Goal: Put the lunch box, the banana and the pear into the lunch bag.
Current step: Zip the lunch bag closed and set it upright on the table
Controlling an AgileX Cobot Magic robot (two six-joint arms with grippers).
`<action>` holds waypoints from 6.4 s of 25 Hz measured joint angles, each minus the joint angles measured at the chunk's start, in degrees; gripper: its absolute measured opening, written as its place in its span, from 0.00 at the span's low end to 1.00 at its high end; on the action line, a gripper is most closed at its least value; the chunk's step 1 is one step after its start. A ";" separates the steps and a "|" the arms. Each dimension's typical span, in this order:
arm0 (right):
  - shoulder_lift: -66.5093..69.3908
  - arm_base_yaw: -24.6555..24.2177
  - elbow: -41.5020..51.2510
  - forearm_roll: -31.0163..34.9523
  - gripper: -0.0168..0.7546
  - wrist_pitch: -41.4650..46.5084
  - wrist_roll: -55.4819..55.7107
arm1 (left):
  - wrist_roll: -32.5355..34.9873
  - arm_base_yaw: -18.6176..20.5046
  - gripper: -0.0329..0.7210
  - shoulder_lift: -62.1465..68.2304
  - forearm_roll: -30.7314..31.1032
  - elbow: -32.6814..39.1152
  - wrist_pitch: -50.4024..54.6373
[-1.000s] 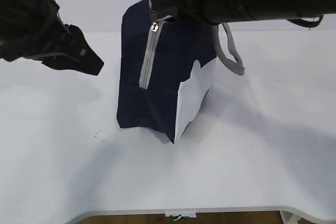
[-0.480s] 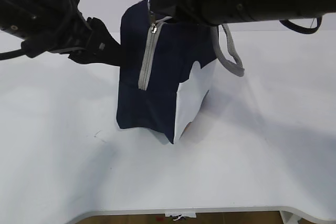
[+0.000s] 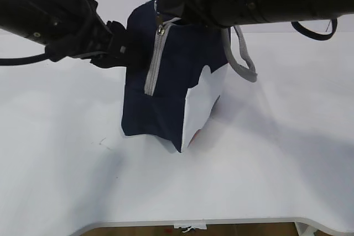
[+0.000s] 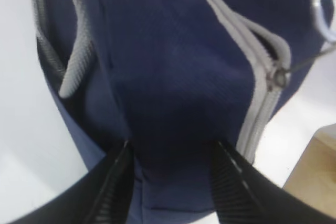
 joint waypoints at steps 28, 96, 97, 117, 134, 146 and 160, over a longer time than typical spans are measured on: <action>0.04 -3.26 0.00 -0.22 0.01 -0.79 0.00 | 2.37 0.00 0.04 -4.11 12.29 0.03 7.88; 17.52 -18.68 -9.75 4.24 0.01 2.62 -0.21 | -4.48 6.18 0.51 -8.33 15.16 -3.08 24.24; 17.52 -18.68 -10.03 4.23 0.01 2.88 -0.21 | -4.88 6.18 0.53 -8.33 15.16 -3.93 24.24; 17.61 -18.68 -10.57 7.02 0.01 4.02 -0.31 | -5.95 6.18 0.57 12.18 6.91 -31.19 31.31; 17.61 -18.77 -10.70 7.45 0.01 4.48 -0.42 | -5.98 4.52 0.58 26.03 0.60 -43.45 34.95; 17.61 -18.77 -10.70 7.58 0.01 4.86 -0.42 | -6.07 4.03 0.17 29.68 4.16 -45.01 34.54; 18.66 -18.77 -10.70 7.62 0.01 1.80 -0.42 | -6.07 3.89 0.05 29.38 12.07 -51.85 37.14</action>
